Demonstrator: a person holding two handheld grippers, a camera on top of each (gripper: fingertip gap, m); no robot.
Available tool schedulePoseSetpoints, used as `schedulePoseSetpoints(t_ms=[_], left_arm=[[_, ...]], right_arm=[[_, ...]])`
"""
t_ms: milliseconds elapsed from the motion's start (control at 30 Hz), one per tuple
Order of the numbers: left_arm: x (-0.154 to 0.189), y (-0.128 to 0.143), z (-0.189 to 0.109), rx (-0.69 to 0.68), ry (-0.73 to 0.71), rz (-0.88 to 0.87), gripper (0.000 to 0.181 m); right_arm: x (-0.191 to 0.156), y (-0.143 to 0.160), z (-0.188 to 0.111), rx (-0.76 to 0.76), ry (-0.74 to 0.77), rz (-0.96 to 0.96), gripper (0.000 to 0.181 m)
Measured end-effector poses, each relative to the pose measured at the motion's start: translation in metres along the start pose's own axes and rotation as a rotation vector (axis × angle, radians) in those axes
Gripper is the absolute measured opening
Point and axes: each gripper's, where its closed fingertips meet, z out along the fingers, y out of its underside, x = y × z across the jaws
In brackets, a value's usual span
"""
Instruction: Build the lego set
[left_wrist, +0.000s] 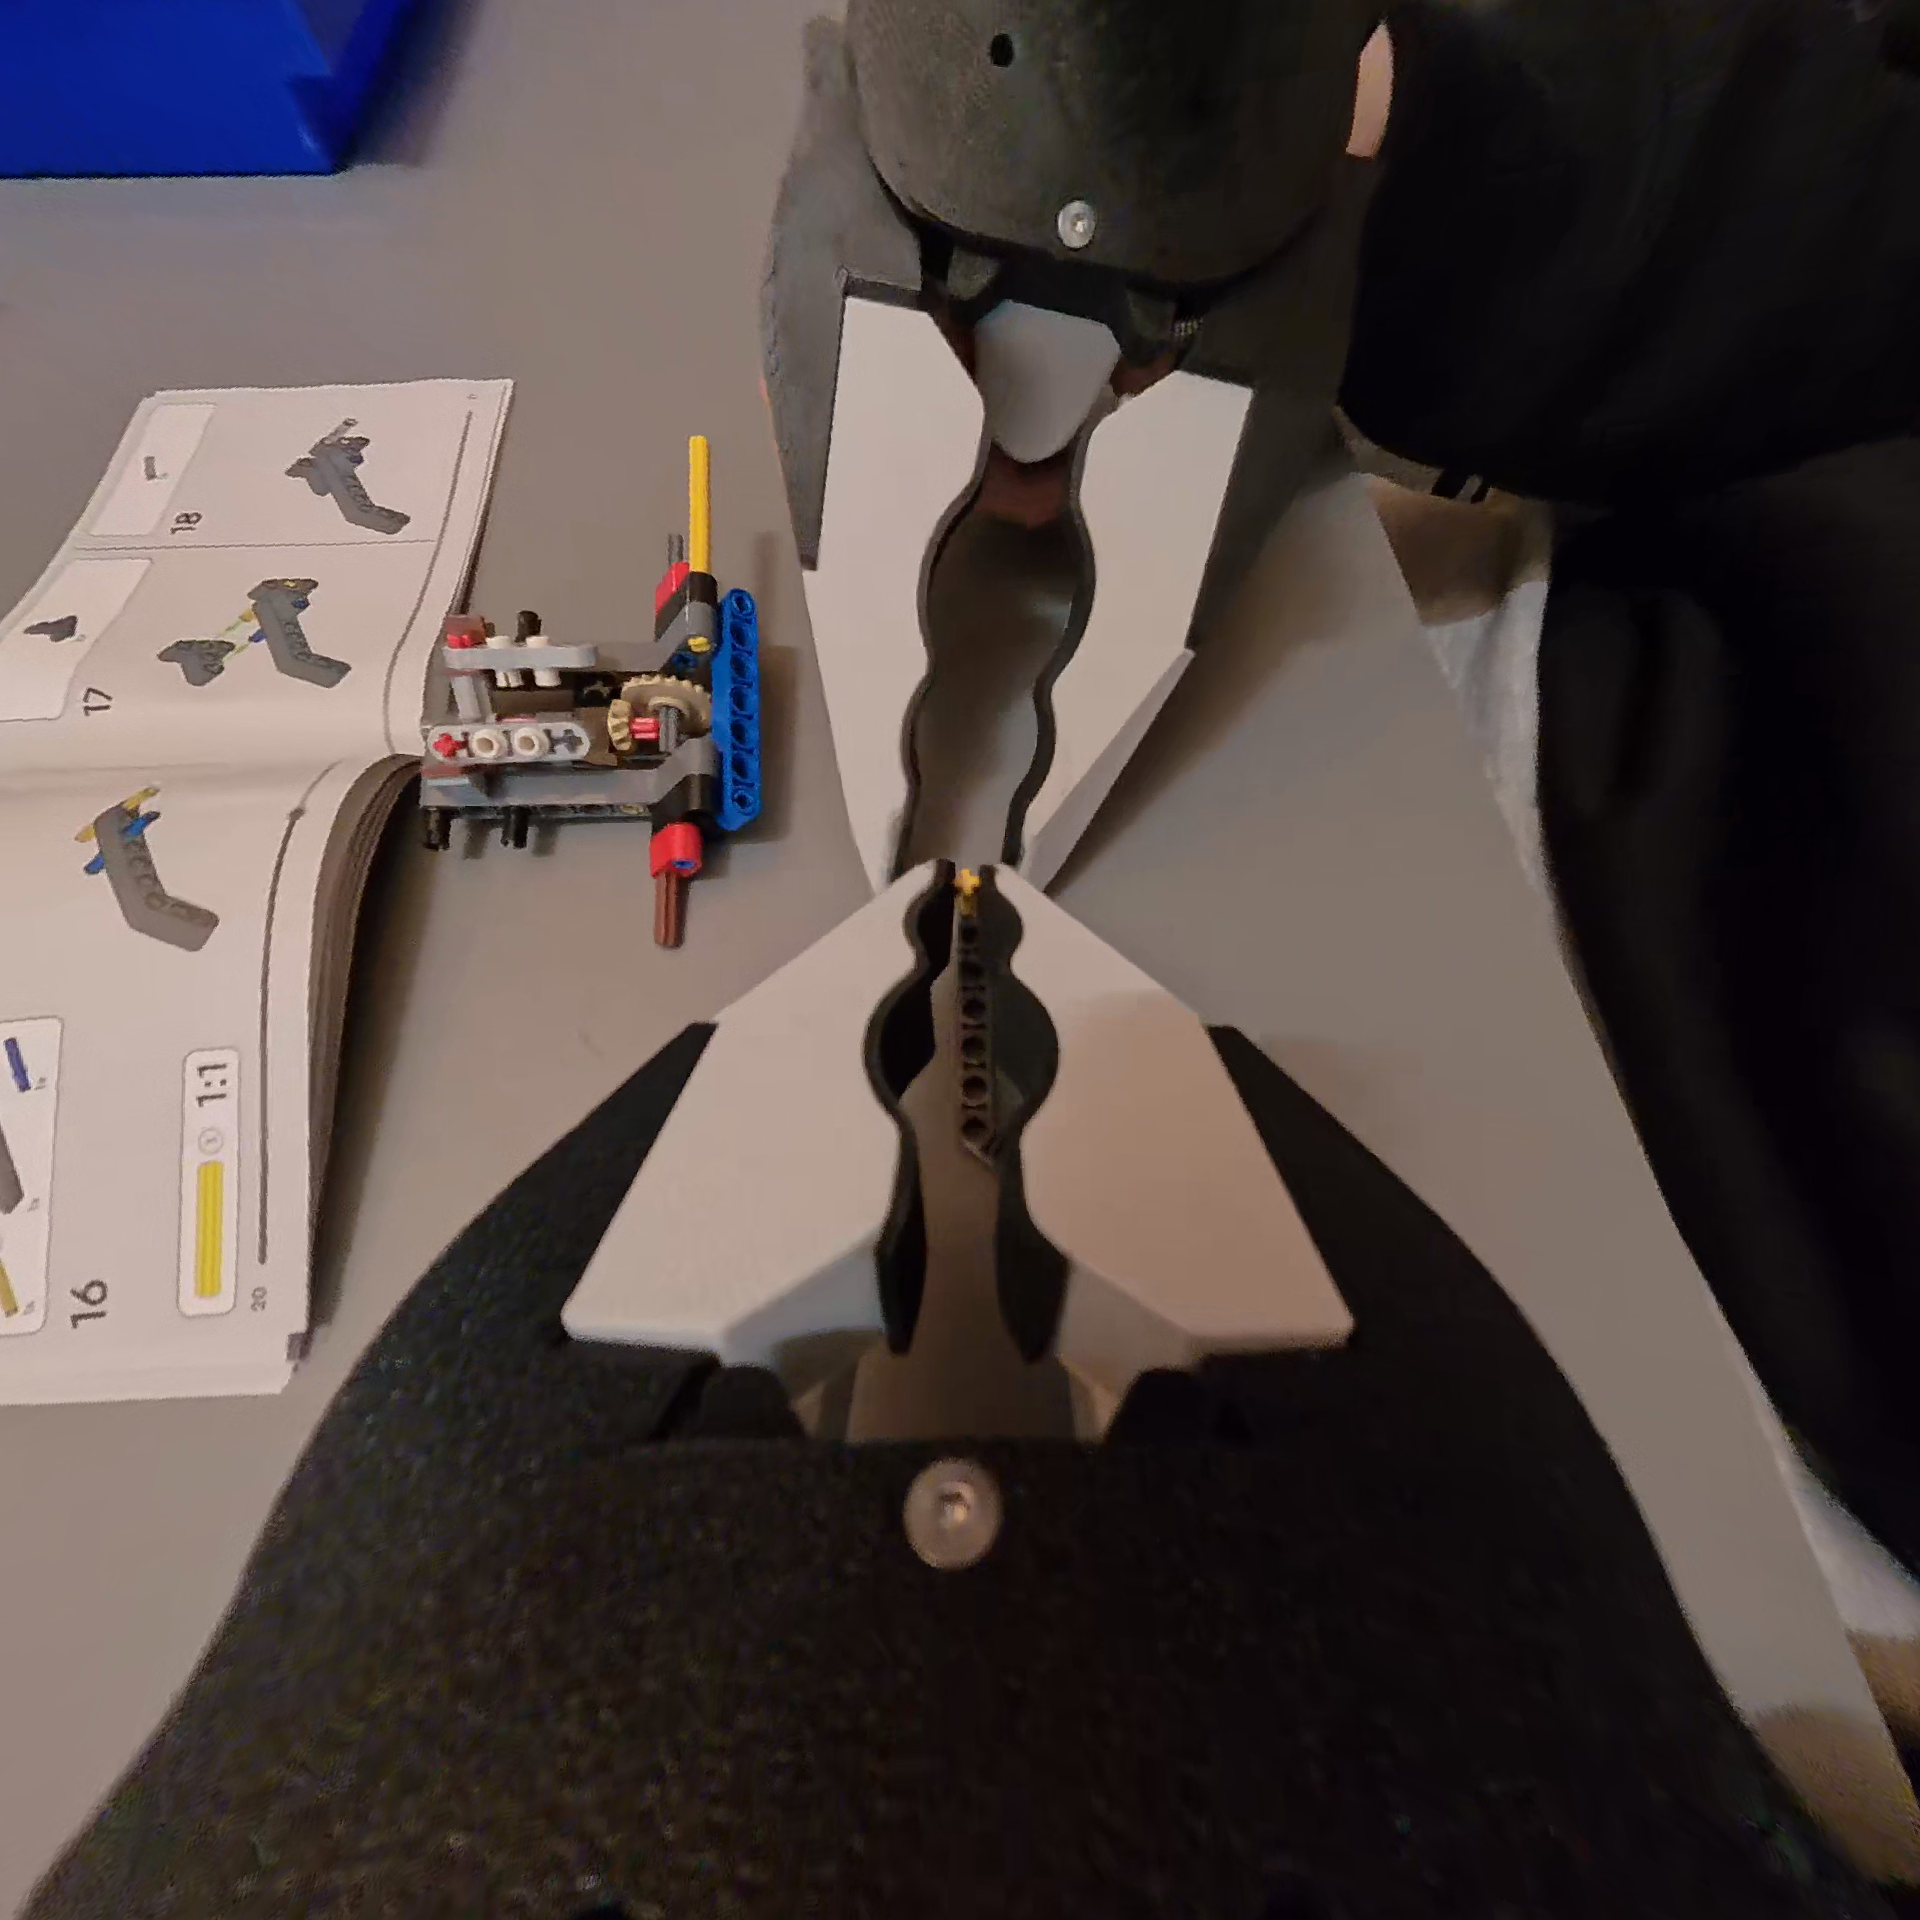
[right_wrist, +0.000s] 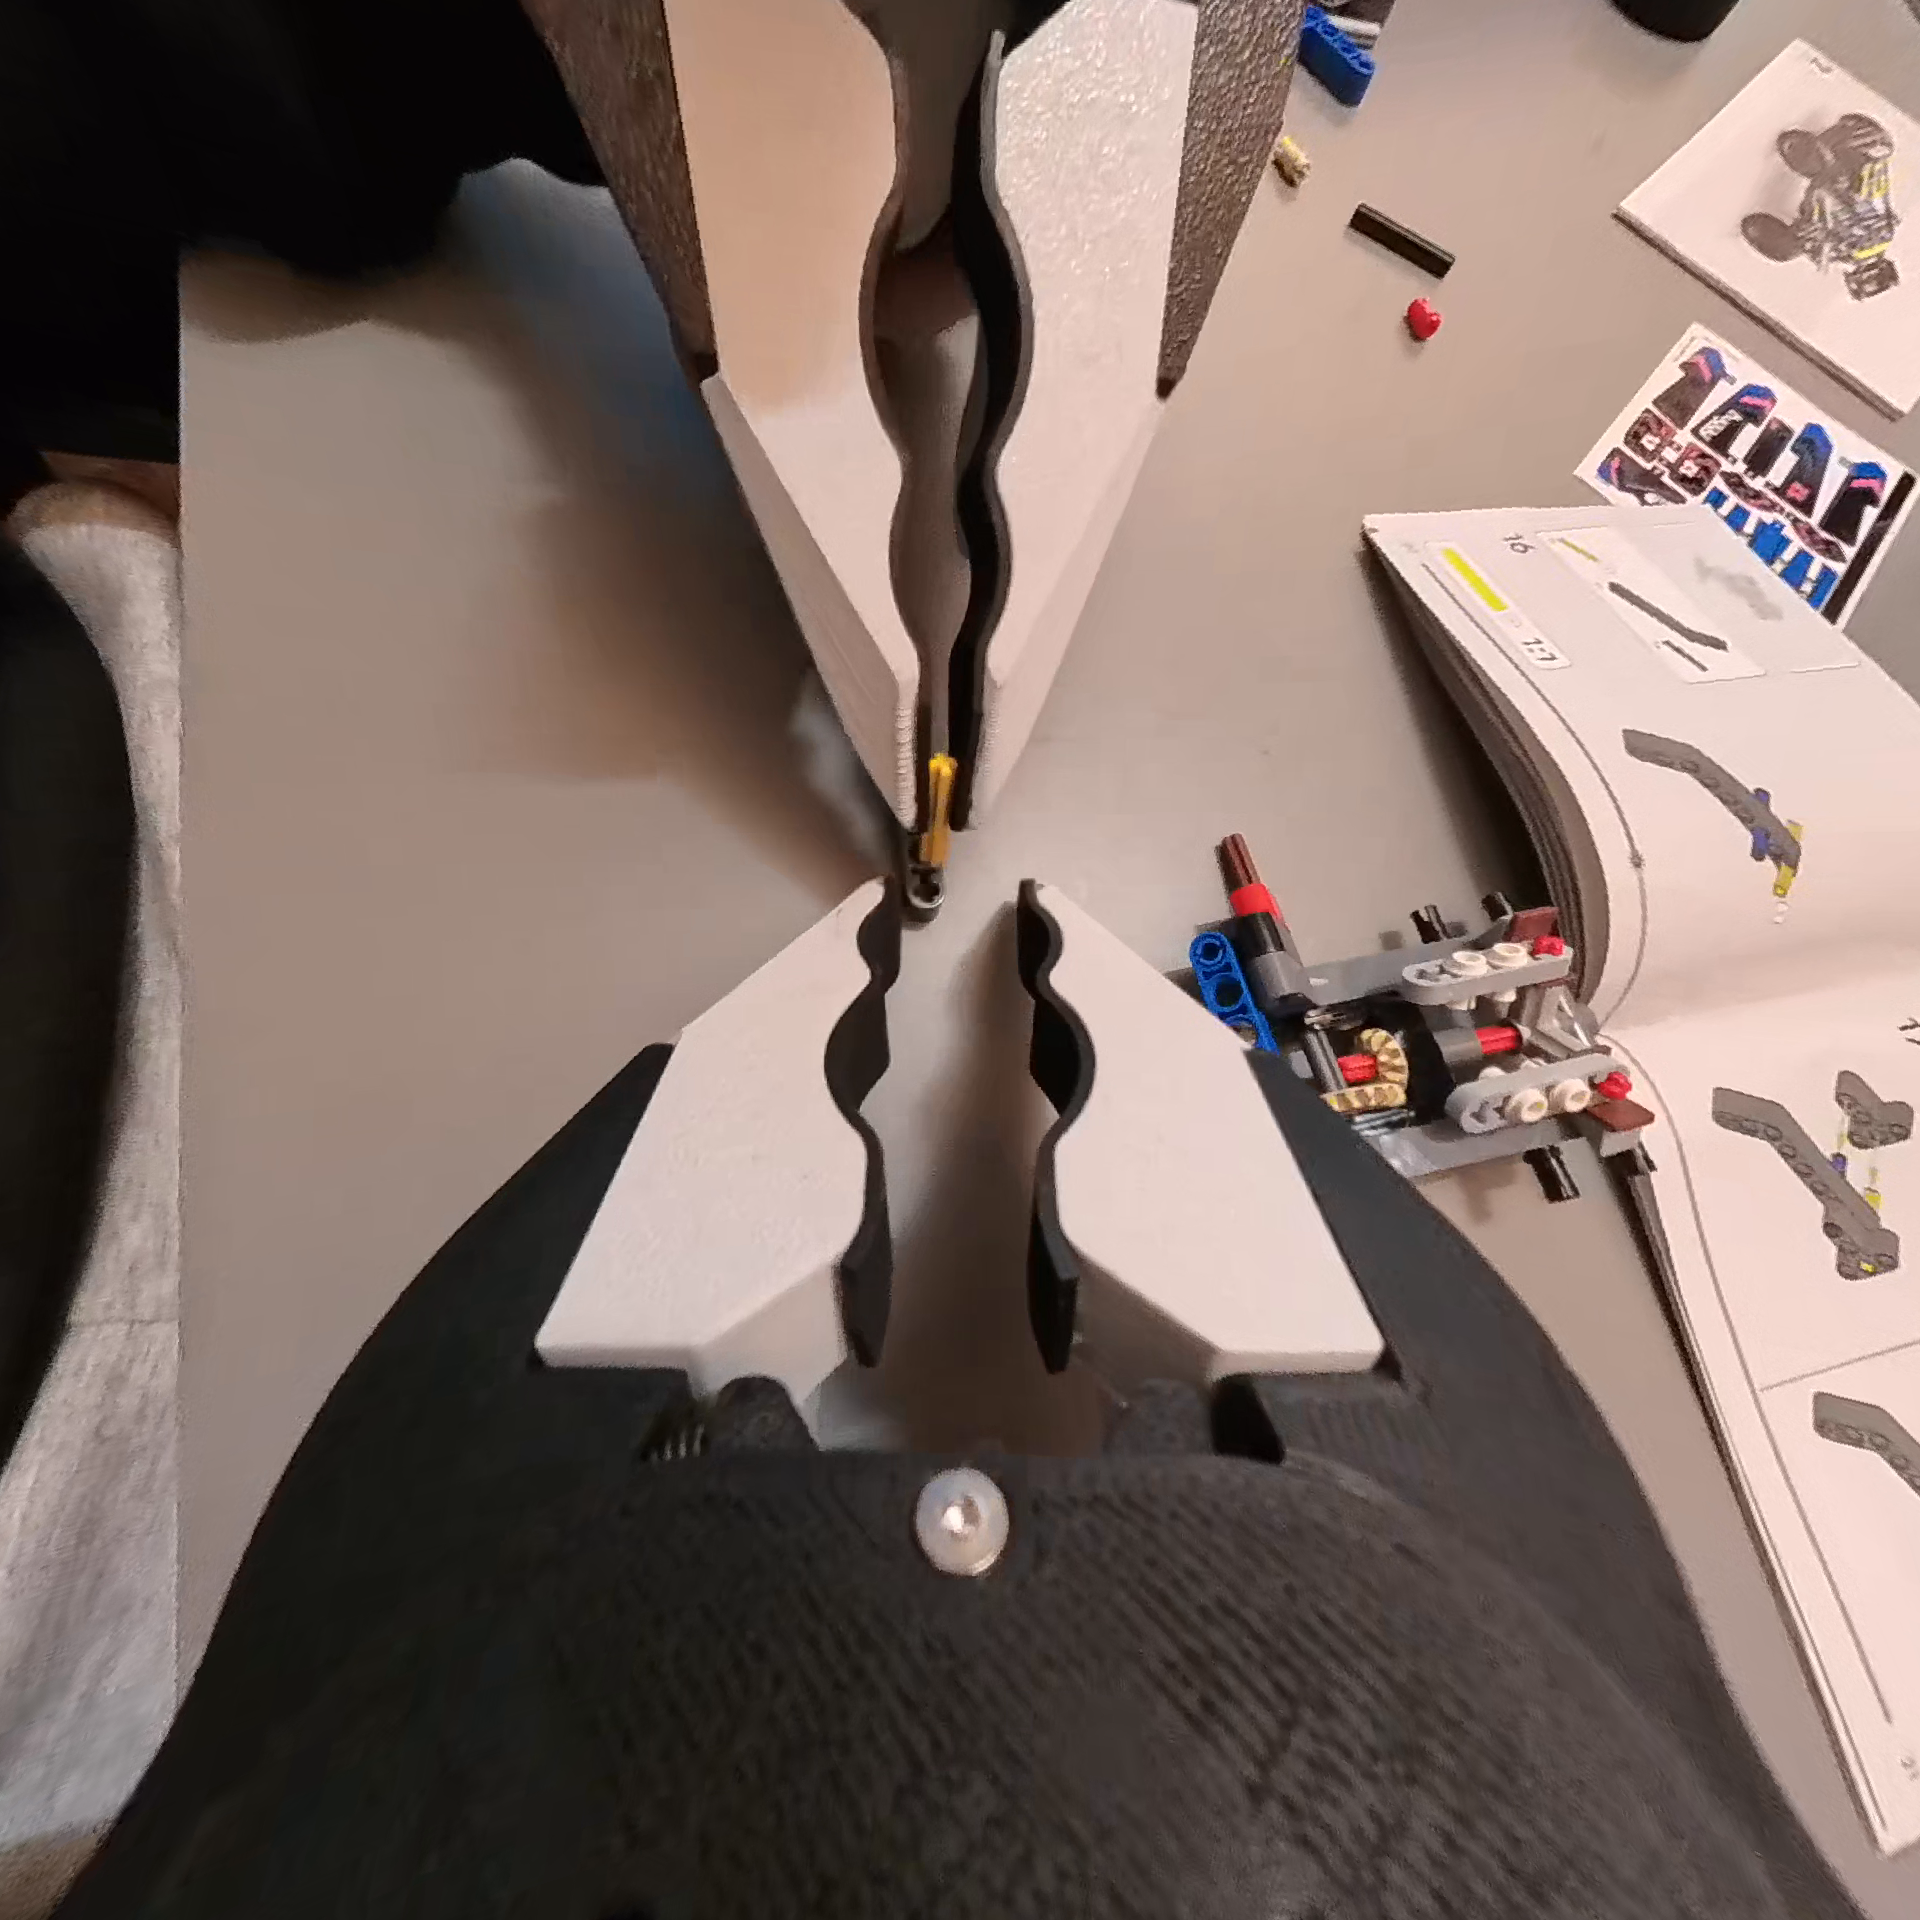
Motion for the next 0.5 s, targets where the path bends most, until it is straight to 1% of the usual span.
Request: schedulePoseSetpoints(t_ms=[33, 167, 267, 333, 500], left_arm=[[-0.0007, -0.0003, 0.0006, -0.011, -0.005, 0.010, 0.002], [-0.0004, -0.0011, 0.0034, -0.064, 0.000, 0.056, 0.002], [0.0000, -0.0007, 0.0051, -0.092, 0.006, 0.083, 0.002], [-0.0003, 0.0021, 0.0055, -0.106, 0.008, 0.090, 0.002], [0.0014, 0.0035, 0.0053, -0.086, 0.037, 0.092, 0.002]], right_arm=[[-0.0012, 0.0002, 0.0003, -0.001, -0.015, 0.005, 0.018], [-0.0073, 0.0005, 0.0007, -0.004, -0.067, 0.006, 0.006], [-0.0067, 0.0005, 0.0007, -0.004, -0.065, 0.009, 0.007], [-0.0045, 0.0004, 0.0007, -0.004, -0.053, 0.017, 0.011], [-0.0058, 0.0002, 0.0007, -0.002, -0.048, -0.003, 0.008]])
